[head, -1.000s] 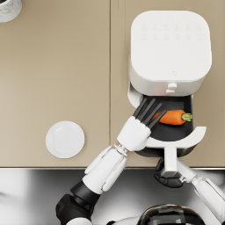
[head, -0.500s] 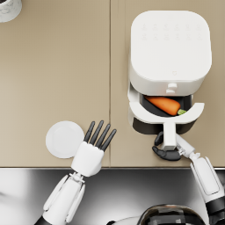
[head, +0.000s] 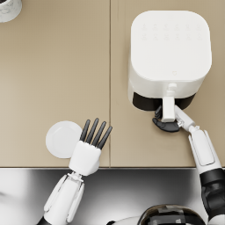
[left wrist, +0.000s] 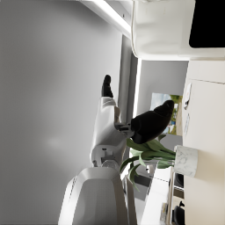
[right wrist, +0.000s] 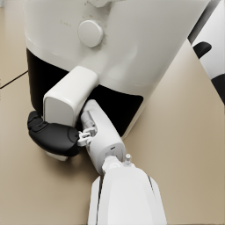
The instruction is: Pick up the carrot and place it into the air fryer
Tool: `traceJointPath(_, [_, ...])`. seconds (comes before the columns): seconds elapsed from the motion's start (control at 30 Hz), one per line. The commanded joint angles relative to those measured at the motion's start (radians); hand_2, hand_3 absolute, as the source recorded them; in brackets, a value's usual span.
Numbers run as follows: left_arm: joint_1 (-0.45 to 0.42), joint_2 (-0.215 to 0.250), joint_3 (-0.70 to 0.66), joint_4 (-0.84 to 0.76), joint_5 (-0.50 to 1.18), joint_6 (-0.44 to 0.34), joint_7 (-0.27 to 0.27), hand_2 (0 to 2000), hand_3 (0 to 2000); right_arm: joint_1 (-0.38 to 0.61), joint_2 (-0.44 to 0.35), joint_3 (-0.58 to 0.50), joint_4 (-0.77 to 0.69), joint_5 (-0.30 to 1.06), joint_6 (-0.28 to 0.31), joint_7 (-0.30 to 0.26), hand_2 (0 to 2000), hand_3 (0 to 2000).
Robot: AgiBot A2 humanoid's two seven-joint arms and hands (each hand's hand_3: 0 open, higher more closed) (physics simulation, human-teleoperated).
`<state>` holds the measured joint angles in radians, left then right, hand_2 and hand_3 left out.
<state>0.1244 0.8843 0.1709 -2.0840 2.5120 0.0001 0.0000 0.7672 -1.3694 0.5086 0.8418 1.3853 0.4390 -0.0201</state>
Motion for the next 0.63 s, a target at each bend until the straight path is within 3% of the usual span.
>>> traceJointPath(0.03, [0.004, 0.007, -0.022, -0.006, 0.000, 0.000, 0.000, 0, 0, 0.359, -0.175, -0.022, -0.161, -0.005, 0.089, 0.012, 2000, 2000])
traceJointPath(0.07, [-0.008, 0.002, -0.026, 0.000, 0.000, 0.000, 0.000, 0, 0, 0.349, -0.166, -0.026, -0.148, -0.008, 0.151, 0.007, 2000, 2000])
traceJointPath(0.1, [-0.006, 0.008, -0.013, 0.000, 0.000, 0.000, 0.000, 0, 0, 0.068, 0.001, 0.045, -0.103, -0.014, 0.174, 0.004, 2000, 2000])
traceJointPath(0.2, [-0.013, 0.008, -0.021, 0.002, 0.000, 0.000, 0.000, 0, 0, 0.052, -0.019, 0.008, -0.133, -0.024, 0.193, 0.002, 2000, 2000])
traceJointPath(0.63, [-0.017, 0.009, -0.026, 0.003, 0.000, 0.000, 0.000, 0, 0, 0.019, -0.042, -0.016, -0.158, -0.021, 0.126, -0.008, 2000, 2000])
